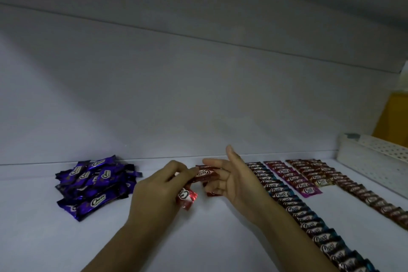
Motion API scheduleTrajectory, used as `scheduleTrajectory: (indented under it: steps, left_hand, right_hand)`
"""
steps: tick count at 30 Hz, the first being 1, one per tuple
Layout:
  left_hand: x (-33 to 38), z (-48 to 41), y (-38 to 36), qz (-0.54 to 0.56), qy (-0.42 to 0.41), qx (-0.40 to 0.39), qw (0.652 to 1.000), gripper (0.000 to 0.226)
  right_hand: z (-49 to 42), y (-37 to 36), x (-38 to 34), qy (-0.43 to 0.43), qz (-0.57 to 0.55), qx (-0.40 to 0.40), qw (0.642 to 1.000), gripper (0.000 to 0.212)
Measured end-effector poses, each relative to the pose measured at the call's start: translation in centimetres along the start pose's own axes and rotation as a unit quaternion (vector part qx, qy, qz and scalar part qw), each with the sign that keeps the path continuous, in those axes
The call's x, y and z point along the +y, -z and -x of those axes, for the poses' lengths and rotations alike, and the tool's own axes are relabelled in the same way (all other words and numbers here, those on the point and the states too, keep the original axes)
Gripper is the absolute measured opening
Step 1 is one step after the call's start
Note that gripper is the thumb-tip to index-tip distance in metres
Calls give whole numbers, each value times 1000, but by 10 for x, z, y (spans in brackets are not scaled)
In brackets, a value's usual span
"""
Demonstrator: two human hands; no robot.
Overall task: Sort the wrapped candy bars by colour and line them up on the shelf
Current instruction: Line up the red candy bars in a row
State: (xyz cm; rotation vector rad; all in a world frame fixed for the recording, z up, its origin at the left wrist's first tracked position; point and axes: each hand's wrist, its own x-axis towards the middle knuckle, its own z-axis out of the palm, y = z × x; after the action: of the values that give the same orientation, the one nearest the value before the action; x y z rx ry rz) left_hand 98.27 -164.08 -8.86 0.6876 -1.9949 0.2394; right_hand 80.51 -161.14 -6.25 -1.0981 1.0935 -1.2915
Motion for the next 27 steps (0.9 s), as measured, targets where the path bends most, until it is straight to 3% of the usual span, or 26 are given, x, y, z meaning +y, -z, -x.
scheduleTrajectory:
  steps: [5,11,13,14,16,18,21,24,27]
  left_hand:
    - [0,-2,6,-61,-76,16,995,24]
    - [1,-1,5,-94,-98,1,991,15]
    - [3,0,1,-85,-69,-20,994,19]
    - [6,0,-1,-56,-16,-45,997,25]
    - [13,0,-6,29,153,-72,985,44]
    - [13,6,-14,105,277,-71,952,37]
    - [8,11,-19,155,322,-76,931,13]
    - [3,13,-19,184,336,-82,920,11]
    - [1,14,-20,198,346,-72,914,13]
  right_hand:
    - [5,0,5,-10,12,-55,998,48]
    - [7,-5,7,-79,-75,-61,992,23]
    - [6,-4,2,-55,-70,-14,996,19]
    - [5,1,-1,-19,-56,37,998,17]
    - [5,19,-11,71,72,164,981,11]
    - [7,36,-13,112,224,214,944,12]
    - [5,40,-5,86,332,159,926,18]
    - [3,38,5,56,467,95,878,16]
    - [-1,41,11,88,551,86,825,9]
